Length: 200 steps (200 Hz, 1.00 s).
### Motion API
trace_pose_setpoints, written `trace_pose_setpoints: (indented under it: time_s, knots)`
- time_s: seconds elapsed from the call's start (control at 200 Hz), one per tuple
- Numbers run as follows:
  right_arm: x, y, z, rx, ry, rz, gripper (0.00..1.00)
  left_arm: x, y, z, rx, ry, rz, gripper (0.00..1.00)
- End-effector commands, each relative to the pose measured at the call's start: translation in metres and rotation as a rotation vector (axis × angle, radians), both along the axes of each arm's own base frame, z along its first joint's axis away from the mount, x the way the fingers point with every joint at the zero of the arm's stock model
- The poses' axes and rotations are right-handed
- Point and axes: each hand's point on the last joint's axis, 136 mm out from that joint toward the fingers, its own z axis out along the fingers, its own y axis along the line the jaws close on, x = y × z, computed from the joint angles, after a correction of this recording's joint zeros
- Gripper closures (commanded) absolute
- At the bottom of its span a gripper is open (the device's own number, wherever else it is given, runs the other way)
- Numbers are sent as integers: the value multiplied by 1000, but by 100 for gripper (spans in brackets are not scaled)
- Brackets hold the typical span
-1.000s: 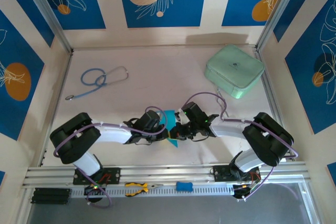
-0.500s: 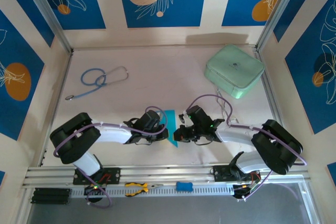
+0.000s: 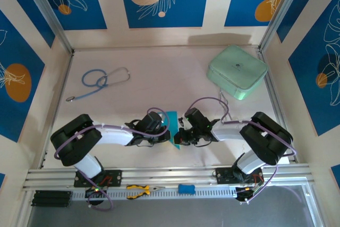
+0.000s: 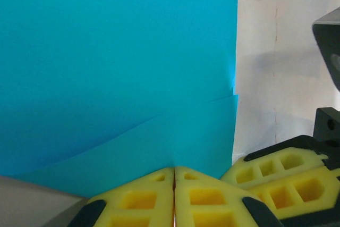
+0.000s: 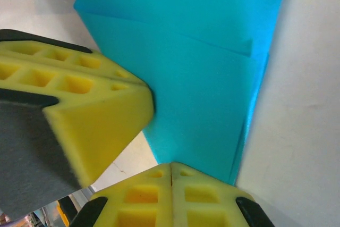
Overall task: Fold a paper plane with a square sheet of paper (pick it up from the middle)
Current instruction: Fold the paper at the center of the table.
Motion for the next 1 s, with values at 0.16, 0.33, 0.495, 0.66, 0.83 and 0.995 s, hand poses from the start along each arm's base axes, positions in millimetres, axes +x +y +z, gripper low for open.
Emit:
trace_pose_setpoints:
  time_s: [0.16,0.33,0.495,0.66,0.83,0.995]
  knots:
    - [-19,-32,-32,-139,128,-41,96,7,31,-22,107,32,47,90]
    - [-22,-36,-38,-166,150,-39,97,19,48,-24,114,31,83,90]
    - [-22,-36,-39,-172,154,-35,97,29,61,-27,126,34,110,90]
    - [-22,-37,-40,-174,150,-37,97,33,75,-30,137,43,129,90]
    - [-22,-36,-39,-171,149,-36,97,37,85,-29,137,47,137,90]
    - [-21,-35,-39,-167,145,-33,97,40,87,-26,125,44,136,90]
